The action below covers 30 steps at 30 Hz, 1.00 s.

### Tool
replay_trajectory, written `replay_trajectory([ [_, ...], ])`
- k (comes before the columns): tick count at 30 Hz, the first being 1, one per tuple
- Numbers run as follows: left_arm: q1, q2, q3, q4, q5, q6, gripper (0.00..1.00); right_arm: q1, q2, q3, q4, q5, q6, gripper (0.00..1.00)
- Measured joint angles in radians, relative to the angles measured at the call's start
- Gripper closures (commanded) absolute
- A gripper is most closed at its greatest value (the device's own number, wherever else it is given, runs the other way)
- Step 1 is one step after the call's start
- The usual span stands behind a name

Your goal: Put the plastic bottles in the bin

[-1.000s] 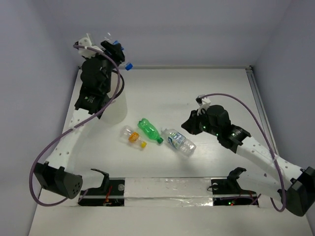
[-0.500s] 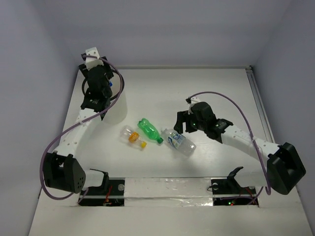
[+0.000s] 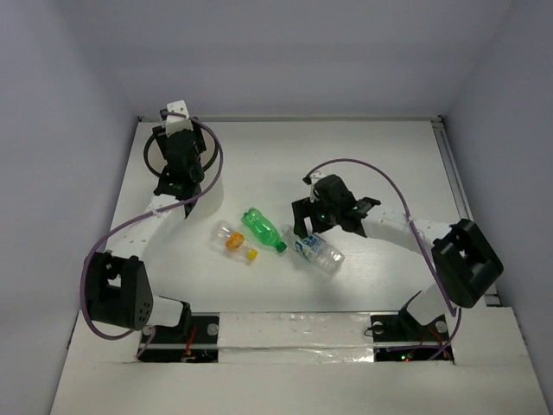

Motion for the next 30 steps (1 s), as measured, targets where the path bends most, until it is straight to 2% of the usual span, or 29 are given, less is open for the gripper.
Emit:
replay_trajectory([
  [3, 0.0, 0.004, -0.014, 0.008, 0.009, -0.001, 0.58, 0.034, 0.011, 0.019, -0.009, -0.014, -0.019, 0.06],
  [6, 0.0, 0.009, -0.019, 0.016, 0.016, -0.003, 0.43, 0.058, 0.031, 0.04, -0.02, -0.02, -0.028, 0.06],
  [7, 0.0, 0.01, -0.021, 0.016, 0.021, -0.005, 0.35, 0.064, 0.041, 0.046, -0.024, -0.02, -0.03, 0.07],
  [10, 0.0, 0.01, -0.021, 0.016, 0.034, -0.02, 0.21, 0.071, 0.068, 0.056, -0.038, -0.017, -0.032, 0.09],
  [13, 0.0, 0.01, -0.021, 0.01, 0.045, -0.038, 0.16, 0.071, 0.08, 0.056, -0.064, -0.005, -0.032, 0.09],
  [18, 0.0, 0.002, 0.023, -0.067, 0.097, -0.095, 0.16, 0.071, 0.086, 0.067, -0.115, 0.025, -0.031, 0.13],
  [21, 0.0, -0.04, 0.07, -0.13, 0.167, -0.156, 0.18, 0.071, 0.092, 0.073, -0.137, 0.039, -0.024, 0.23],
  [22, 0.001, -0.065, 0.08, -0.15, 0.198, -0.179, 0.19, 0.071, 0.094, 0.076, -0.144, 0.043, -0.023, 0.32],
  [24, 0.001, -0.134, 0.095, -0.183, 0.259, -0.222, 0.2, 0.071, 0.097, 0.085, -0.156, 0.051, -0.02, 0.42],
  [25, 0.001, -0.175, 0.098, -0.197, 0.294, -0.245, 0.2, 0.071, 0.098, 0.089, -0.16, 0.058, -0.018, 0.51],
  [26, 0.001, -0.215, 0.099, -0.209, 0.322, -0.264, 0.2, 0.071, 0.098, 0.091, -0.164, 0.065, -0.018, 0.56],
  [30, 0.0, -0.373, 0.099, -0.265, 0.415, -0.32, 0.2, 0.071, 0.097, 0.107, -0.19, 0.101, -0.016, 0.69],
])
